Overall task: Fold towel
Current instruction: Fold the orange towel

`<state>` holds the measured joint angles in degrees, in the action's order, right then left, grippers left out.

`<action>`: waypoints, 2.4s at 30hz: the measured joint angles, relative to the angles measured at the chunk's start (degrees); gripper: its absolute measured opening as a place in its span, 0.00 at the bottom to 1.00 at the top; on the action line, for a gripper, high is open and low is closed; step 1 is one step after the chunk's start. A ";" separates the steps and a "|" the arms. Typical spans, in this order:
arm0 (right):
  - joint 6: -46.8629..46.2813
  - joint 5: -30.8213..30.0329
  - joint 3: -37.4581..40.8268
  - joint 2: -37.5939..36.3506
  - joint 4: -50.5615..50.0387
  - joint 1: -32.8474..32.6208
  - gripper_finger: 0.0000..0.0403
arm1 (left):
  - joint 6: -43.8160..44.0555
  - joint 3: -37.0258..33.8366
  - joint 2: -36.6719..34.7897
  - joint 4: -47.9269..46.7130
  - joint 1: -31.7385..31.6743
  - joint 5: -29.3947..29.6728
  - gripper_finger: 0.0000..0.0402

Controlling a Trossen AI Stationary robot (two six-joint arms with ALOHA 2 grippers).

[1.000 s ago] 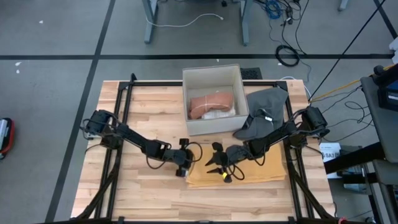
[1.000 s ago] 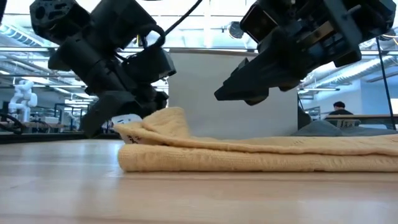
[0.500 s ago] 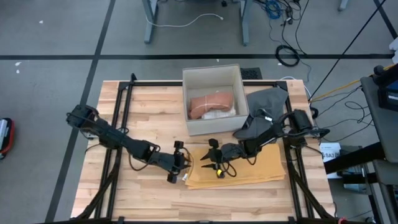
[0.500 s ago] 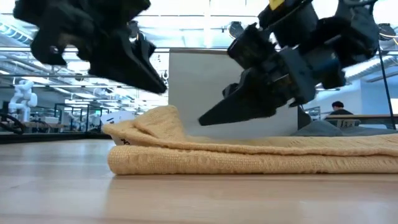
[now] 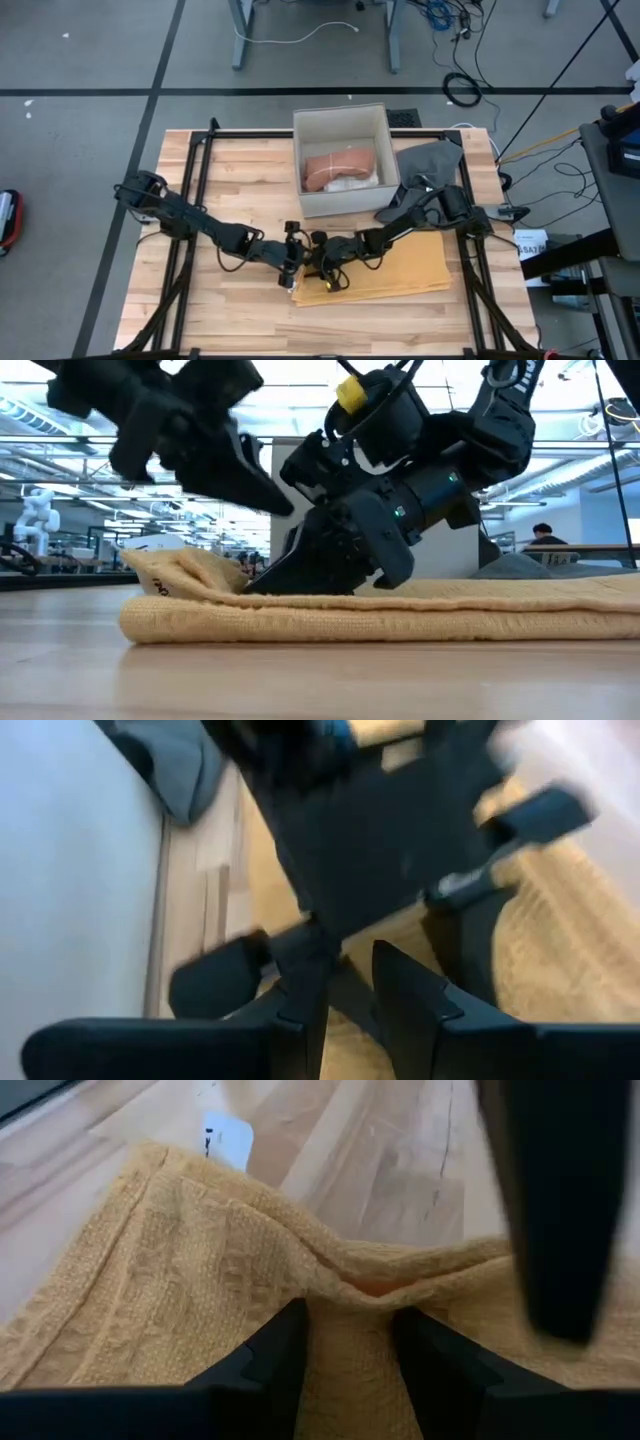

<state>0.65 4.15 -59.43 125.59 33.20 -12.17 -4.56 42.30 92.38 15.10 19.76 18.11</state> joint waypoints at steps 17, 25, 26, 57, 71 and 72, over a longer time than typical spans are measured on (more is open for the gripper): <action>4.83 -6.80 0.23 -14.87 -19.07 -3.00 0.36 | -0.45 0.01 3.96 3.49 -1.41 -6.37 0.22; 2.06 -7.04 0.16 -17.17 -30.22 -4.12 0.36 | -1.80 0.00 8.94 10.27 -2.26 -8.44 0.22; 1.60 -7.02 0.16 -17.19 -31.66 -4.12 0.36 | -2.00 0.02 9.57 11.23 -2.24 -8.57 0.22; 0.00 -7.09 0.14 -17.54 -37.74 -3.97 0.36 | 3.06 2.19 7.01 6.30 -0.82 -8.72 0.22; 0.02 -7.09 0.14 -17.54 -37.76 -3.97 0.36 | -3.96 11.77 6.02 9.72 4.30 -6.69 0.22; 0.01 -7.11 0.16 -17.54 -37.78 -3.97 0.36 | -3.96 12.33 6.01 9.62 4.53 -6.69 0.22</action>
<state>0.66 -2.96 -59.27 108.05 -4.58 -16.14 -8.51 54.64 98.39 24.72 24.30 11.42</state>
